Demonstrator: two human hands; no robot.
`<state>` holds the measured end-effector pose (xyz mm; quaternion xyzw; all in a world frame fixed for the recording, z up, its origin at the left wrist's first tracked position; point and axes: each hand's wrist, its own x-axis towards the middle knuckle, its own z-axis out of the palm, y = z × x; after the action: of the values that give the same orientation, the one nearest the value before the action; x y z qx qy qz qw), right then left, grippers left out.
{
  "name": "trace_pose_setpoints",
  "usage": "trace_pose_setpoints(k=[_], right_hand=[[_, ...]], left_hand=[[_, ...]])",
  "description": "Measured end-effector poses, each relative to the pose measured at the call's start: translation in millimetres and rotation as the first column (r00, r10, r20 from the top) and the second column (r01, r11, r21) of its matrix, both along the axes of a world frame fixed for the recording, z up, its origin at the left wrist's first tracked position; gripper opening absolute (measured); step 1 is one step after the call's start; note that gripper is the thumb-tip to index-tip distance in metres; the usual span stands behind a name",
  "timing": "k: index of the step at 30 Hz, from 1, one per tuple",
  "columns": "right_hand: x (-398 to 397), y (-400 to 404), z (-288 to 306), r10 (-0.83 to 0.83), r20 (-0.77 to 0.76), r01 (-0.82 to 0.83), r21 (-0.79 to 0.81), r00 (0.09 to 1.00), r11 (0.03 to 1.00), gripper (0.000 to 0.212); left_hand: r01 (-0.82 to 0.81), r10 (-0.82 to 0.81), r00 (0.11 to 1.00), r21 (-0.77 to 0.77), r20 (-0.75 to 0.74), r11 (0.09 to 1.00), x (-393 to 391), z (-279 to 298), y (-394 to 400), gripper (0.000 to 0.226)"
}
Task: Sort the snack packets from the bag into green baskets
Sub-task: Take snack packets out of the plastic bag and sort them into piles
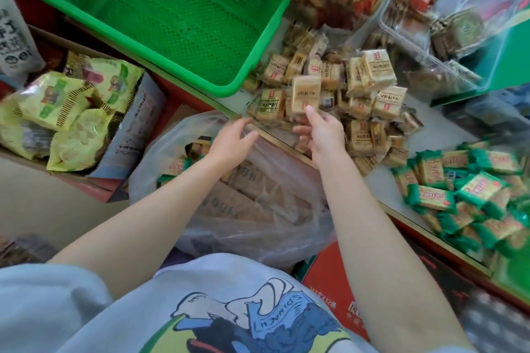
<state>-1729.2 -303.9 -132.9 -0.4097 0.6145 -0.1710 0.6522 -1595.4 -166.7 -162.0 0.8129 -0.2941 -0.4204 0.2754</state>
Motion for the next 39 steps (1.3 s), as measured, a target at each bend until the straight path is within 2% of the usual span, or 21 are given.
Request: trace_pose_setpoints(k=[5, 10, 13, 15, 16, 19, 22, 25, 27, 35, 37, 39], right_hand=[[25.6, -5.8, -3.3, -0.118, -0.035, 0.118, 0.001, 0.992, 0.993, 0.030], [20.3, 14.7, 7.3, -0.165, -0.041, 0.161, -0.077, 0.985, 0.984, 0.029], [18.6, 43.9, 7.8, 0.026, -0.128, -0.044, -0.135, 0.991, 0.990, 0.011], [23.1, 75.5, -3.8, 0.236, -0.161, -0.248, -0.063, 0.958, 0.967, 0.013], [26.2, 92.8, -13.6, 0.341, -0.168, -0.344, 0.011, 0.925, 0.939, 0.016], [40.5, 142.2, -49.2, 0.585, -0.148, -0.555, 0.200, 0.798, 0.808, 0.019], [62.8, 182.3, -83.1, 0.602, -0.081, -0.556, 0.300, 0.795, 0.775, 0.032], [82.1, 204.1, -113.4, 0.572, -0.096, -0.511, 0.349, 0.815, 0.786, 0.053], [91.0, 210.2, -130.9, 0.521, -0.079, -0.457, 0.381, 0.850, 0.804, 0.057], [126.6, 221.3, -155.2, 0.239, 0.007, -0.211, 0.498, 0.971, 0.841, 0.037], [129.1, 224.5, -154.8, 0.228, -0.009, -0.194, 0.495, 0.974, 0.847, 0.019], [125.2, 224.4, -152.3, 0.251, -0.027, -0.207, 0.487, 0.968, 0.848, 0.017]], left_hand=[[0.025, -0.022, 0.997, -0.040, 0.081, 0.999, 0.4, 6.0, -0.2, 0.047], [-0.031, 0.059, 0.983, -0.159, 0.176, 0.987, 6.3, 4.2, 65.1, 0.035], [-0.094, 0.149, 0.926, -0.173, 0.347, 0.981, 12.4, -6.1, 122.5, 0.032], [-0.178, 0.193, 0.873, -0.075, 0.448, 0.981, 19.3, -18.5, 157.6, 0.035], [-0.220, 0.196, 0.871, 0.000, 0.451, 0.976, 22.6, -25.7, 172.4, 0.035], [-0.252, 0.190, 0.944, 0.215, 0.271, 0.944, 28.4, -43.8, 202.7, 0.043], [-0.260, 0.276, 0.961, 0.298, -0.013, 0.918, 35.6, -51.2, 211.5, 0.057], [-0.245, 0.295, 0.945, 0.292, -0.142, 0.925, 40.3, -59.5, 209.5, 0.062], [-0.255, 0.305, 0.935, 0.251, -0.184, 0.934, 42.3, -63.9, 210.3, 0.066], [-0.255, 0.275, 0.947, 0.135, -0.164, 0.958, 46.3, -66.3, 229.3, 0.063], [-0.259, 0.278, 0.946, 0.130, -0.165, 0.957, 44.6, -62.8, 232.3, 0.062], [-0.263, 0.280, 0.946, 0.118, -0.166, 0.958, 42.0, -56.1, 231.2, 0.061]])
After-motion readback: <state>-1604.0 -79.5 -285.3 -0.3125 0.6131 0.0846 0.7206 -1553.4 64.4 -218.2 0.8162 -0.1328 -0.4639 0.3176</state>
